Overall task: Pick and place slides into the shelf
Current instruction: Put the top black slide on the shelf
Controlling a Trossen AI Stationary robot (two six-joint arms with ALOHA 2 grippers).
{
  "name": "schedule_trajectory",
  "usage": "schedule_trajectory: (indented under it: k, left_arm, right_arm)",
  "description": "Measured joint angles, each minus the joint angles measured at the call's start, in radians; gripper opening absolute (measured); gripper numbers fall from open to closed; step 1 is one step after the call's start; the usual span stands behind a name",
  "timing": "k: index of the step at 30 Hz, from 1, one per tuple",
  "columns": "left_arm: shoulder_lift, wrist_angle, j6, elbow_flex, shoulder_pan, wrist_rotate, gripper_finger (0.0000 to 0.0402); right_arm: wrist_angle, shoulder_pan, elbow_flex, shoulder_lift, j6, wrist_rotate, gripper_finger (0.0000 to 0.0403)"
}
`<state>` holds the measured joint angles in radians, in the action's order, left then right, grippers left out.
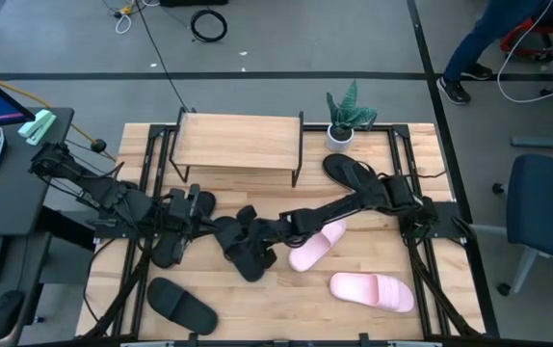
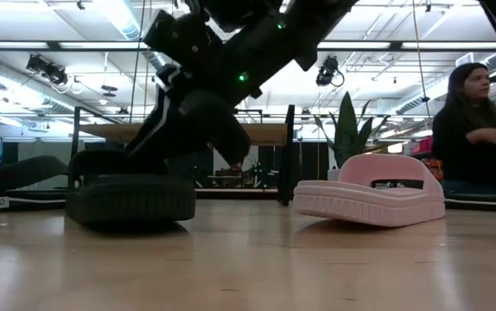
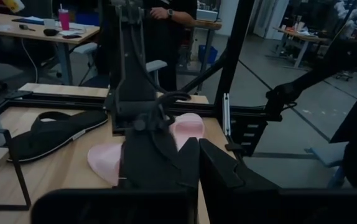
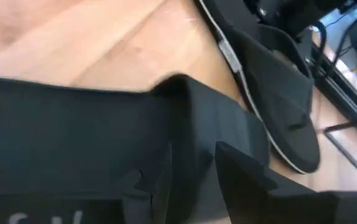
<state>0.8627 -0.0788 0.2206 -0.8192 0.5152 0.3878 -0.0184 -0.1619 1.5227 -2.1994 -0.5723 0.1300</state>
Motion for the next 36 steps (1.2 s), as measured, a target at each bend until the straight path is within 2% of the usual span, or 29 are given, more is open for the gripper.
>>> schedule_trajectory:
  k: [9, 14, 21, 27, 31, 36]
  left_arm:
    - [0.0, 0.005, -0.05, 0.0, 0.0, 0.0, 0.0014]
    - [0.0, 0.006, -0.05, 0.0, -0.001, 0.0, 0.001]
    - [0.001, 0.006, -0.05, 0.0, 0.0, 0.0, 0.0019]
    - [0.001, 0.006, -0.05, 0.0, -0.001, 0.0, 0.0011]
    - [0.001, 0.006, -0.05, 0.0, 0.0, 0.0, 0.0009]
    - [0.001, 0.006, -0.049, 0.0, -0.001, 0.0, 0.0016]
  right_arm:
    - [-0.024, 0.066, -0.001, 0.009, -0.008, 0.0, 0.0132]
    - [-0.035, 0.098, -0.003, -0.017, -0.017, -0.042, 0.0132]
    - [-0.11, 0.108, -0.003, -0.048, -0.033, -0.056, 0.0131]
    - [-0.156, 0.118, -0.002, -0.064, 0.005, -0.093, 0.0126]
    - [-0.159, 0.128, -0.002, -0.065, 0.065, -0.119, 0.0094]
    - [-0.156, 0.129, -0.002, -0.057, 0.158, -0.094, 0.0015]
